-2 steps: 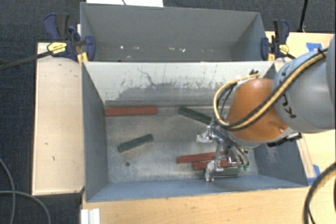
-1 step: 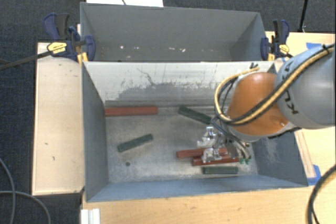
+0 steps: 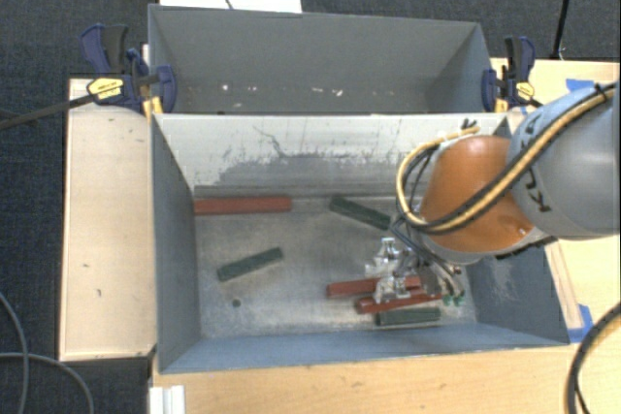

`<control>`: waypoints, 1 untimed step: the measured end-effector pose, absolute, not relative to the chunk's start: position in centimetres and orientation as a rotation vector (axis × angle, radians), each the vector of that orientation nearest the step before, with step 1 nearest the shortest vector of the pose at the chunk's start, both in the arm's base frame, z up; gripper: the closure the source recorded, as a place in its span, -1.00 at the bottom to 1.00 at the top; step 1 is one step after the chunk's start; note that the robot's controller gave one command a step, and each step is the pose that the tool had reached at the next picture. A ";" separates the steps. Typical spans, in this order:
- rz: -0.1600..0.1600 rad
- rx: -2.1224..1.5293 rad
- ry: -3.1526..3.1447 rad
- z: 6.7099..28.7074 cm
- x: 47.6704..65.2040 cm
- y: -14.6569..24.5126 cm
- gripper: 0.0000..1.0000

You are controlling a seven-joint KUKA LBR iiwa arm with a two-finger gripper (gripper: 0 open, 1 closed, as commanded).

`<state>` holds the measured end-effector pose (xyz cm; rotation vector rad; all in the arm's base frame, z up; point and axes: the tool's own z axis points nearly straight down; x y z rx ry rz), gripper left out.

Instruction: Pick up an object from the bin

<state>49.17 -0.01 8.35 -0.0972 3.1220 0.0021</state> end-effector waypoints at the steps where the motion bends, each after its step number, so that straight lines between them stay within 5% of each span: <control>1: 0.001 -0.097 3.129 8.5 49.1 0.0 1.00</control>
Offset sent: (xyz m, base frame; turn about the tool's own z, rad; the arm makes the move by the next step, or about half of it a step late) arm 0.0001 0.0000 0.0022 0.0000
